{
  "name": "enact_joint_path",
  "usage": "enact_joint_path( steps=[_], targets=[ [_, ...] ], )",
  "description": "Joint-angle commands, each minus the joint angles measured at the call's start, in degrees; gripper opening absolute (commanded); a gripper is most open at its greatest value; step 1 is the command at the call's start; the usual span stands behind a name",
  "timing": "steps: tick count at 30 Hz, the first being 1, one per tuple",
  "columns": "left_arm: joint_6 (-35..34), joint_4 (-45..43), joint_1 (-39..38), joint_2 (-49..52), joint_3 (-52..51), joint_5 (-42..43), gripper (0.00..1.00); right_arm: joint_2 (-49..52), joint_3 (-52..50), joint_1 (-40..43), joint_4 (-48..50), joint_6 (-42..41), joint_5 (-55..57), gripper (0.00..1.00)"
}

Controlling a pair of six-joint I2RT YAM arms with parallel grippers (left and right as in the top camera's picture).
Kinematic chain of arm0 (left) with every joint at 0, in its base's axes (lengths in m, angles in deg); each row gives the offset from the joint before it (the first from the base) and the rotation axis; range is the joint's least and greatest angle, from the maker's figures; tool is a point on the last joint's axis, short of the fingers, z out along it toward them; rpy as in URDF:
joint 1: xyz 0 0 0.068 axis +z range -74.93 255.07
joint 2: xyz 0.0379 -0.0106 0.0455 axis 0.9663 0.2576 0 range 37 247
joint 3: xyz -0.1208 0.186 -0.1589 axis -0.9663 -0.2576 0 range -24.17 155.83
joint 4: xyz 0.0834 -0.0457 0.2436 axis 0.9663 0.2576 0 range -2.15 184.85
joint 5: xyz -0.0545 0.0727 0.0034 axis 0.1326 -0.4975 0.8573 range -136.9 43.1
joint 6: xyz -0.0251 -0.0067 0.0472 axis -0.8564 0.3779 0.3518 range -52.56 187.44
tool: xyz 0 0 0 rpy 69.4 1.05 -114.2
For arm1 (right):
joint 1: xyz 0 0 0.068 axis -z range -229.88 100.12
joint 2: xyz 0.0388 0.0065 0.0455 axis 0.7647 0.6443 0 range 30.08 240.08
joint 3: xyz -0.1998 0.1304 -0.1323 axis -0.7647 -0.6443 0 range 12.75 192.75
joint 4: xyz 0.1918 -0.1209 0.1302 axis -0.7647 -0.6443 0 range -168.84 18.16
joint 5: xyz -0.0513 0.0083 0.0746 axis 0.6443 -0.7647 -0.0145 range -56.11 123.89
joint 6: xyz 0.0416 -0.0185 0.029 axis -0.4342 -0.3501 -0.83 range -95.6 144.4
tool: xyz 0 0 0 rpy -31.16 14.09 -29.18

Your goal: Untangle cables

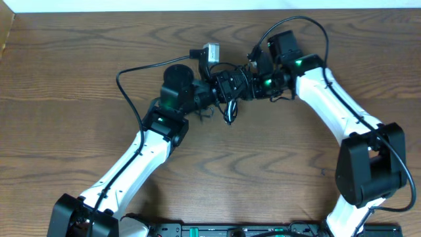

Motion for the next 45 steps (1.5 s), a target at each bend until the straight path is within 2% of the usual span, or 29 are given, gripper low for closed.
enact_joint_path(
  steps=[1,5,10,16,22,27,31,34,39,45],
  targets=[
    [-2.4,-1.1,1.5,-2.7,0.3,8.0,0.07,2.3,-0.6,0.1,1.1,-9.1,8.8,0.63],
    [-2.4,-0.9,3.0,-6.1,0.3,8.9,0.07,4.3,-0.6,1.3,2.0,-10.1,8.7,0.6],
    [-2.2,4.1,5.9,-10.0,0.3,9.1,0.07,5.0,-0.6,2.8,2.0,-9.5,7.8,0.54],
    [1.5,15.2,10.1,-11.6,0.3,12.5,0.07,5.0,-0.6,5.0,0.6,-7.2,7.6,0.52],
    [12.4,34.1,14.1,-11.6,0.3,13.3,0.07,5.0,-0.6,9.2,-2.3,-6.0,7.6,0.48],
    [20.5,49.4,15.8,-11.6,0.3,2.4,0.07,5.0,-0.6,13.2,-4.6,-4.5,7.5,0.48],
    [25.3,57.2,15.7,-11.6,0.3,-8.4,0.07,5.0,-0.6,14.5,-5.8,-0.1,4.4,0.49],
    [28.2,60.5,15.7,-11.6,0.5,-11.7,0.07,5.0,-0.5,14.3,-6.2,5.9,-0.9,0.53],
    [32.9,62.4,14.9,-11.6,2.8,-11.6,0.07,4.4,0.1,12.7,-5.0,16.3,-18.1,0.56],
    [38.0,62.4,11.1,-11.6,8.1,-11.4,0.07,2.7,0.2,9.1,1.5,15.9,-31.4,0.58]
  ],
)
